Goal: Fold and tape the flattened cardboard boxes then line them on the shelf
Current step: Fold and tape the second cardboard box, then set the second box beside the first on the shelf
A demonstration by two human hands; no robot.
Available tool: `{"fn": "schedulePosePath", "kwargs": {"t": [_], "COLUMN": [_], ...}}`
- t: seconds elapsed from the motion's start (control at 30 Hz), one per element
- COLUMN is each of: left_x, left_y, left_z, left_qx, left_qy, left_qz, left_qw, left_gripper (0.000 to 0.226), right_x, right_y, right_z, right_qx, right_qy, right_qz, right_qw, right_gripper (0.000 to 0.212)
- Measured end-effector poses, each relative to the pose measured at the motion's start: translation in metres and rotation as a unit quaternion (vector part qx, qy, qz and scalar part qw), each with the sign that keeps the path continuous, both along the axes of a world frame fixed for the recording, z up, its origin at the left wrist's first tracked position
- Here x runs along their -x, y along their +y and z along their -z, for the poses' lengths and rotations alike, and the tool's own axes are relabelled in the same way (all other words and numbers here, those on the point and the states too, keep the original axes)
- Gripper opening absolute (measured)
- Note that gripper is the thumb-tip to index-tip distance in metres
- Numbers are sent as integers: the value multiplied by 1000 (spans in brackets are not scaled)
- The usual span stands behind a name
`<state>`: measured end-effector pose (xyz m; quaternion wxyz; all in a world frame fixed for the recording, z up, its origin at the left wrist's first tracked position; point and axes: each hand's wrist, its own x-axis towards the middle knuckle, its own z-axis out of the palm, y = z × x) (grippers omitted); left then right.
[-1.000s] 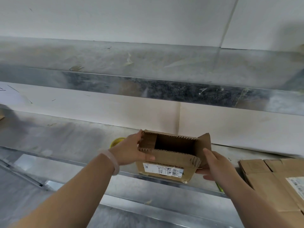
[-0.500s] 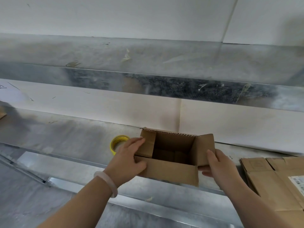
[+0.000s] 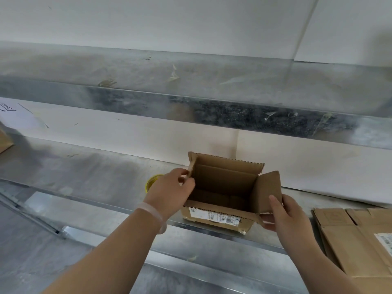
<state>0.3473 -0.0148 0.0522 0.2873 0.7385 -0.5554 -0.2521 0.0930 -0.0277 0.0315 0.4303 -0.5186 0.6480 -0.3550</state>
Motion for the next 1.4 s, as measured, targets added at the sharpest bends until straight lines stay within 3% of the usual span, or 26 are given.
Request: {"fn": "schedulePosePath", "kwargs": {"t": [0.17,0.3,0.63,0.9,1.07,1.2,1.4], "left_x": [-34,-81,-262,-400,-468,-523,-597], "left_y": [35,66,171,237,232,206,155], "left_z": [-17,-26,-35,-16,-13,-11,-10], "left_qx": [70,95,112,119,132,145,155], "left_qy": [117,200,239,328,321,360,406], "left_qz": [-99,-184,-330,-454,-471,-497,-524], "left_qw": [986,958,906,820,811,776,732], "left_gripper": [32,19,19,22,21,13,15], "right_x": [-28,-80,-305,-503,-599,-674,-770], "right_y": [7,13,40,52,32,6,-36], "right_z": [-25,-41,-33,-11,-10,-10,0], "right_qx": [77,110,89,12,-13,-7,-56], "right_qy": [-20,-24,-37,-65,-81,-65,-123], "right_qz": [17,-36,-175,-266,-269,-293,-295], "right_qw": [997,993,980,962,960,954,946], "right_gripper": [17,20,24,26,27,36,31]}}
